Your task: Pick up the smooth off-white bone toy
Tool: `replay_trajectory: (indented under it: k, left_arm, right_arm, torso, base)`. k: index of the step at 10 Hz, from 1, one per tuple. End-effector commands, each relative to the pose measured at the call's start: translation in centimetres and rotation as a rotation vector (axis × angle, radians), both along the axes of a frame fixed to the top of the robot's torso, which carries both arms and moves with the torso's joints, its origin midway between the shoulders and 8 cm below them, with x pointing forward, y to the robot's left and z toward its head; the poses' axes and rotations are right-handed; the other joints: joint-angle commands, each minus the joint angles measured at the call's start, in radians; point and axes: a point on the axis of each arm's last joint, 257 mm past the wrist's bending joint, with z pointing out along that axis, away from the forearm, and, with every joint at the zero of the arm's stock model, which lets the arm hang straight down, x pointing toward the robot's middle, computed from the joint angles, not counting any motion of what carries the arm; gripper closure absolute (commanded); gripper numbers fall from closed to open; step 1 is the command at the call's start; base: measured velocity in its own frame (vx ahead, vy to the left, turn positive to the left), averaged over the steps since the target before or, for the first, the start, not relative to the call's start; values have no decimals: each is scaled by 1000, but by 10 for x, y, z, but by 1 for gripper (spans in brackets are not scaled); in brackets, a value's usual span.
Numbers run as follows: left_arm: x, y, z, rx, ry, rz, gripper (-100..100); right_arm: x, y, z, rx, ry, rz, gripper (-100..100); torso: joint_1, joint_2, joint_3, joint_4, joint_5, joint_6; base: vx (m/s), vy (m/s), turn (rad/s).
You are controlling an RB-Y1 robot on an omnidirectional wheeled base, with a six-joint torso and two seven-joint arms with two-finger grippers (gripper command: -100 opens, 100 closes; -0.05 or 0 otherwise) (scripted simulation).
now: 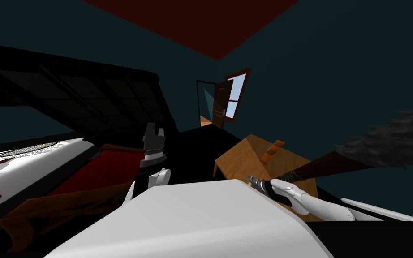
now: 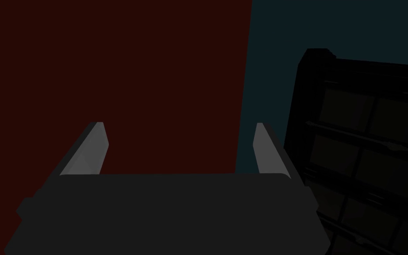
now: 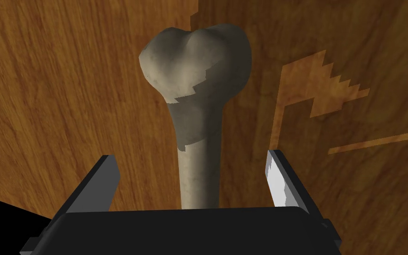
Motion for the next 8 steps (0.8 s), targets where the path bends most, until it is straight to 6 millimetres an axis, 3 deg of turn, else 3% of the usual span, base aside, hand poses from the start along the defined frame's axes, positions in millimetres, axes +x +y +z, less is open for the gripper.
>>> replay_trajectory:
  k: [1, 4, 5, 6, 8]
  left_arm:
    - [0, 0, 0, 0, 0, 0, 0]
    - [0, 0, 0, 0, 0, 0, 0]
    - [0, 0, 0, 0, 0, 0, 0]
    - [0, 0, 0, 0, 0, 0, 0]
    - [0, 0, 0, 0, 0, 0, 0]
  right_arm:
    - [0, 7, -2, -1, -3, 3, -100]
    - [-8, 36, -7, 9, -5, 22, -100]
    - [-7, 30, -5, 8, -4, 21, -100]
    - [-8, 33, -6, 12, -3, 20, 100]
    - [-9, 34, -6, 12, -2, 23, 100]
  torso:
    - [0, 0, 0, 0, 0, 0]
    - [0, 0, 0, 0, 0, 0]
    - [-2, 0, 0, 0, -1, 0]
    - [-2, 0, 0, 0, -2, -1]
    - [-2, 1, 0, 1, -2, -1]
  base:
    - [43, -39, -19]
    - [48, -57, -62]
    - [22, -31, -15]
    - [0, 0, 0]
    - [0, 0, 0]
